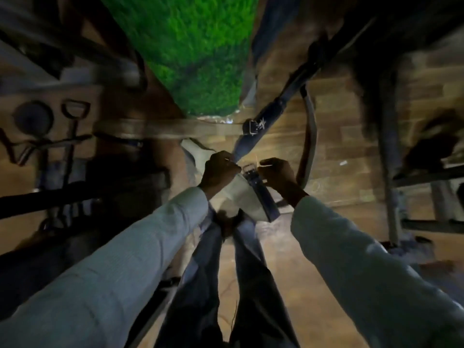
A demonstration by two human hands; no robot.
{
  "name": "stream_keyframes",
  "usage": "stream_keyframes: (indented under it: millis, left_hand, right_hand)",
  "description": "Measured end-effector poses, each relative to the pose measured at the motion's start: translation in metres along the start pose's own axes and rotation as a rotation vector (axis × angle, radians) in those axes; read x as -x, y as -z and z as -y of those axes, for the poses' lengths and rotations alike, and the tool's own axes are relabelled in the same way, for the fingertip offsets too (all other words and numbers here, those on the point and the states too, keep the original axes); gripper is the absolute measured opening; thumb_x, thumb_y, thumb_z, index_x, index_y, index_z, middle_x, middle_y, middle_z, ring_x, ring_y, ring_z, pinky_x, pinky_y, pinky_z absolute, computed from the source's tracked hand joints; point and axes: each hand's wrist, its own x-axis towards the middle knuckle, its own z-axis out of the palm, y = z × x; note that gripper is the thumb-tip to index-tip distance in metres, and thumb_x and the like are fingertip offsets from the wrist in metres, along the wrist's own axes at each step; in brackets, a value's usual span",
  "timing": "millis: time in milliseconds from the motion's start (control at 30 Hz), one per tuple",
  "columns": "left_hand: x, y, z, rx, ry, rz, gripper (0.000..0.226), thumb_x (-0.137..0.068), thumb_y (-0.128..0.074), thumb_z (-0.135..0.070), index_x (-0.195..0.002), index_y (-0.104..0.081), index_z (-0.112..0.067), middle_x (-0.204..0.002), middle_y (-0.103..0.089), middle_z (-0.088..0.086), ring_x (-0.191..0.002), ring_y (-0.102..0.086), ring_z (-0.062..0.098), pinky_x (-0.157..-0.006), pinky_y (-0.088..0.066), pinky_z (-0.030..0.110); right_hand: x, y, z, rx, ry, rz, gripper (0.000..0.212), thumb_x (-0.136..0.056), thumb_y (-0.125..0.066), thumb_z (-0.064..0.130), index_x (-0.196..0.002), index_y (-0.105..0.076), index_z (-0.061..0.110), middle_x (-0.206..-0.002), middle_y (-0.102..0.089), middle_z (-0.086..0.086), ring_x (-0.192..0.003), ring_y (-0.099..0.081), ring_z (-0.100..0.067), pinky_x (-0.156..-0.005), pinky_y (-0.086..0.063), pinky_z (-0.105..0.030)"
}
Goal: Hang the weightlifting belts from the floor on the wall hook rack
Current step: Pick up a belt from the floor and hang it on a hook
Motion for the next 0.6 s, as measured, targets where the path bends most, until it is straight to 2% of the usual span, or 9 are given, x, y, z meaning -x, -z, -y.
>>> stream_keyframes:
  millis: [67, 133, 200, 267, 300, 367, 400, 533, 600]
  left_hand:
    - [-0.010, -0.026, 0.037, -0.003, 0.067, 0.010, 0.036, -0.072, -0.079, -0.019, -0.107, -0.072, -0.008, -0.094, -0.076, 0.015, -0.078, -0.072, 0.025, -0.067, -0.058, 0.027]
    - [-0.016, -0.051, 0.082, -0.009, 0.105, 0.007, 0.031, -0.078, -0.079, -0.008, -0.107, -0.071, -0.005, -0.096, -0.075, 0.014, -0.072, -0.068, 0.016, -0.062, -0.053, 0.018]
    - [-0.026, -0.078, 0.127, -0.016, 0.130, 0.019, 0.028, -0.077, -0.079, -0.006, -0.104, -0.070, -0.006, -0.098, -0.074, 0.013, -0.088, -0.072, 0.023, -0.076, -0.058, 0.030]
    - [-0.035, -0.100, 0.166, -0.053, 0.138, 0.029, 0.024, -0.076, -0.078, -0.006, -0.100, -0.071, -0.008, -0.098, -0.075, 0.012, -0.096, -0.072, 0.027, -0.086, -0.059, 0.039]
    - [-0.038, -0.108, 0.181, -0.069, 0.138, 0.031, 0.022, -0.077, -0.076, -0.005, -0.099, -0.071, -0.007, -0.099, -0.075, 0.014, -0.098, -0.071, 0.027, -0.088, -0.058, 0.042]
    - [-0.045, -0.125, 0.211, -0.093, 0.142, 0.048, 0.020, -0.079, -0.073, -0.003, -0.100, -0.071, -0.005, -0.102, -0.075, 0.016, -0.100, -0.071, 0.029, -0.089, -0.058, 0.044]
    - [-0.050, -0.133, 0.225, -0.100, 0.143, 0.054, 0.021, -0.080, -0.073, -0.004, -0.100, -0.070, -0.005, -0.102, -0.075, 0.015, -0.100, -0.071, 0.029, -0.088, -0.058, 0.045]
    - [-0.073, -0.160, 0.267, -0.119, 0.169, 0.095, 0.022, -0.083, -0.071, -0.002, -0.105, -0.069, -0.004, -0.102, -0.074, 0.013, -0.097, -0.071, 0.026, -0.086, -0.058, 0.036]
    - [-0.087, -0.174, 0.280, -0.147, 0.150, 0.108, 0.023, -0.084, -0.070, -0.001, -0.107, -0.068, -0.002, -0.104, -0.074, 0.015, -0.098, -0.071, 0.027, -0.087, -0.057, 0.037]
  right_hand:
    - [-0.014, -0.019, -0.039, 0.053, -0.066, 0.037, 0.012, -0.076, -0.071, 0.033, -0.086, -0.078, 0.029, -0.098, -0.076, -0.013, -0.096, -0.072, -0.033, -0.091, -0.059, -0.050]
    - [-0.032, -0.042, -0.085, 0.125, -0.113, 0.075, 0.024, -0.079, -0.068, 0.038, -0.097, -0.078, 0.024, -0.109, -0.075, -0.015, -0.104, -0.070, -0.035, -0.090, -0.058, -0.045]
    - [-0.049, -0.062, -0.129, 0.198, -0.125, 0.083, 0.029, -0.090, -0.069, 0.029, -0.114, -0.073, 0.013, -0.116, -0.072, -0.016, -0.106, -0.068, -0.033, -0.078, -0.052, -0.030]
    - [-0.058, -0.078, -0.166, 0.165, -0.137, 0.078, 0.029, -0.092, -0.072, 0.018, -0.120, -0.069, 0.008, -0.116, -0.070, -0.014, -0.099, -0.068, -0.029, -0.065, -0.055, -0.021]
    - [-0.062, -0.085, -0.184, 0.165, -0.145, 0.078, 0.030, -0.092, -0.072, 0.014, -0.121, -0.068, 0.006, -0.117, -0.069, -0.015, -0.098, -0.068, -0.029, -0.066, -0.059, -0.023]
    - [-0.077, -0.099, -0.216, 0.154, -0.178, 0.116, 0.030, -0.091, -0.073, 0.013, -0.120, -0.068, 0.003, -0.118, -0.070, -0.018, -0.103, -0.070, -0.034, -0.082, -0.062, -0.043]
    - [-0.085, -0.106, -0.230, 0.157, -0.193, 0.146, 0.030, -0.091, -0.073, 0.014, -0.119, -0.068, 0.003, -0.118, -0.071, -0.019, -0.104, -0.070, -0.036, -0.086, -0.061, -0.049]
    - [-0.116, -0.128, -0.276, 0.155, -0.244, 0.158, 0.027, -0.091, -0.072, 0.024, -0.116, -0.070, 0.015, -0.117, -0.074, -0.010, -0.101, -0.073, -0.026, -0.086, -0.062, -0.048]
    - [-0.130, -0.133, -0.294, 0.084, -0.311, 0.123, 0.029, -0.091, -0.073, 0.024, -0.119, -0.069, 0.018, -0.111, -0.074, -0.007, -0.098, -0.074, -0.023, -0.086, -0.063, -0.046]
